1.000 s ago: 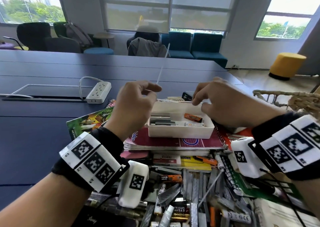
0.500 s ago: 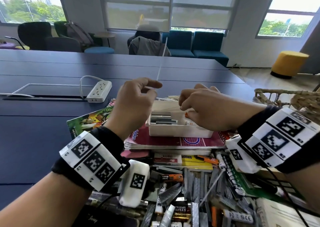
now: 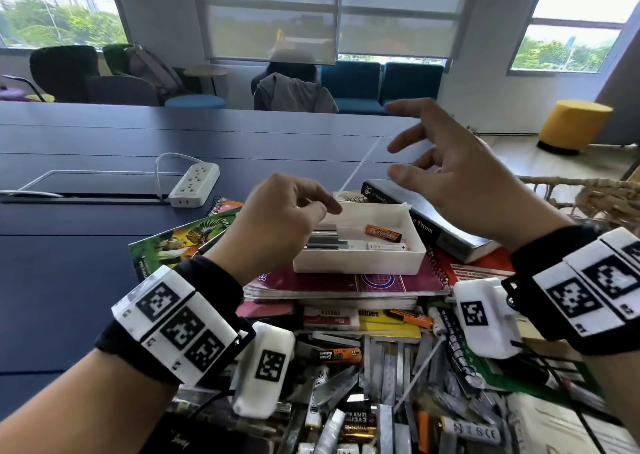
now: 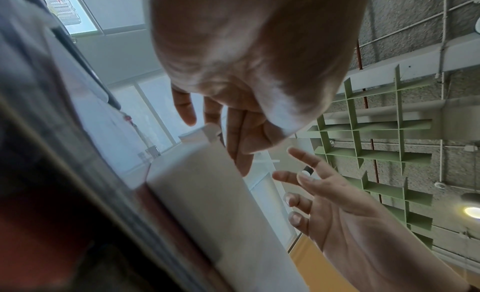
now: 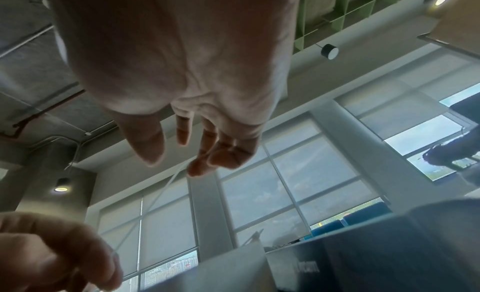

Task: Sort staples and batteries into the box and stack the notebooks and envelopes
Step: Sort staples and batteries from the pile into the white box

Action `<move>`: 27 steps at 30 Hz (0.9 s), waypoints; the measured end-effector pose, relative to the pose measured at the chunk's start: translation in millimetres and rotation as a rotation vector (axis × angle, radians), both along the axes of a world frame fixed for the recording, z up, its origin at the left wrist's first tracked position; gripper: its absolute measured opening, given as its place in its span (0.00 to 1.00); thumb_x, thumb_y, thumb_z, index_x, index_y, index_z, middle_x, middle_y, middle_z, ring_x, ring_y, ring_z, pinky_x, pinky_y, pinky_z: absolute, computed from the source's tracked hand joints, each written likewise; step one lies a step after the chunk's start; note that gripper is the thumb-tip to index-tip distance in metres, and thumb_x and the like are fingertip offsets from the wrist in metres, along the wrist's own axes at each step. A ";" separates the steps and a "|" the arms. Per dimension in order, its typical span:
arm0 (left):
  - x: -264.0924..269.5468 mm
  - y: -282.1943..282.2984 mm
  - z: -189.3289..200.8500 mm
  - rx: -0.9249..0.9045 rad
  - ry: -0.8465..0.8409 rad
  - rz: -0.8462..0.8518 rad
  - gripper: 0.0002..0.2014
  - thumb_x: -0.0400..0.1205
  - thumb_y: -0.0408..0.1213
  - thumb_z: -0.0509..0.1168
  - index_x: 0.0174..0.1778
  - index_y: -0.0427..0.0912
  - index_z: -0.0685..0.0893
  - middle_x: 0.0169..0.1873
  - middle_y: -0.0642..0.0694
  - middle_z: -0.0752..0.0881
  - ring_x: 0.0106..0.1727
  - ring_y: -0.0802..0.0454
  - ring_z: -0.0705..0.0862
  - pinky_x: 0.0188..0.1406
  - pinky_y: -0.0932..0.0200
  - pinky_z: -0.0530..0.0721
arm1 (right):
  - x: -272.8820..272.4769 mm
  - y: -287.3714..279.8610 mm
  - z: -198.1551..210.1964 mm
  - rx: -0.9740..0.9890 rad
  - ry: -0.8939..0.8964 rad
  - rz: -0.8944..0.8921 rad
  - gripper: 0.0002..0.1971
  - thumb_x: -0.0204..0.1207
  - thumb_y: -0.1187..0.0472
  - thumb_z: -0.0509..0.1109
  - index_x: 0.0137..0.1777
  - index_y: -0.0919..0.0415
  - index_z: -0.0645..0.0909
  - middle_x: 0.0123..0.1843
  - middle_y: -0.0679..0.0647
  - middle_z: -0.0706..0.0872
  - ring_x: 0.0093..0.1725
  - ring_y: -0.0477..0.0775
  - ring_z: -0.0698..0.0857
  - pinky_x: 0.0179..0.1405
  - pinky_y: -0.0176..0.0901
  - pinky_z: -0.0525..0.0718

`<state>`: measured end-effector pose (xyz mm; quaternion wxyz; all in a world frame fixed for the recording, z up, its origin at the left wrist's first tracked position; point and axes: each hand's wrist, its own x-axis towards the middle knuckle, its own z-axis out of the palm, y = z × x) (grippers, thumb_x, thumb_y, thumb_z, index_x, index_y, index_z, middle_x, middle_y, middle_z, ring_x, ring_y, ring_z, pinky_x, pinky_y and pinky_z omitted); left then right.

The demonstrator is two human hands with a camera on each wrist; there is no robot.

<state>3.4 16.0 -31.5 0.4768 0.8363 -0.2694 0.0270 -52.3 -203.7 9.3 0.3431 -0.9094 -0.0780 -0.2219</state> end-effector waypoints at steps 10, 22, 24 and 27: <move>-5.4 0.0 3.5 0.065 0.005 -0.058 0.15 0.82 0.28 0.64 0.38 0.45 0.94 0.14 0.57 0.74 0.16 0.59 0.66 0.18 0.72 0.63 | 5.4 2.5 -14.0 -0.039 0.028 -0.015 0.11 0.84 0.57 0.73 0.64 0.46 0.87 0.46 0.43 0.89 0.35 0.42 0.89 0.40 0.33 0.81; -0.7 2.1 -1.0 -0.072 -0.066 0.025 0.14 0.84 0.26 0.64 0.47 0.46 0.93 0.21 0.69 0.81 0.18 0.67 0.74 0.19 0.78 0.65 | 10.0 -4.1 -35.0 0.073 -0.016 -0.062 0.07 0.79 0.61 0.78 0.41 0.49 0.89 0.35 0.47 0.89 0.33 0.43 0.85 0.40 0.40 0.85; 0.6 1.8 -2.6 -0.060 -0.083 0.035 0.13 0.84 0.26 0.65 0.49 0.46 0.93 0.32 0.66 0.87 0.20 0.73 0.76 0.21 0.80 0.66 | 12.1 -7.3 -38.6 0.009 -0.026 -0.123 0.07 0.79 0.58 0.78 0.40 0.47 0.88 0.36 0.43 0.88 0.34 0.39 0.82 0.38 0.32 0.79; 4.8 2.9 -6.8 -0.025 -0.078 0.049 0.12 0.85 0.28 0.67 0.49 0.50 0.92 0.34 0.59 0.89 0.16 0.62 0.70 0.17 0.74 0.65 | 14.1 -12.5 -40.7 -0.053 -0.024 -0.199 0.08 0.79 0.58 0.77 0.39 0.47 0.87 0.41 0.40 0.86 0.39 0.39 0.81 0.39 0.33 0.74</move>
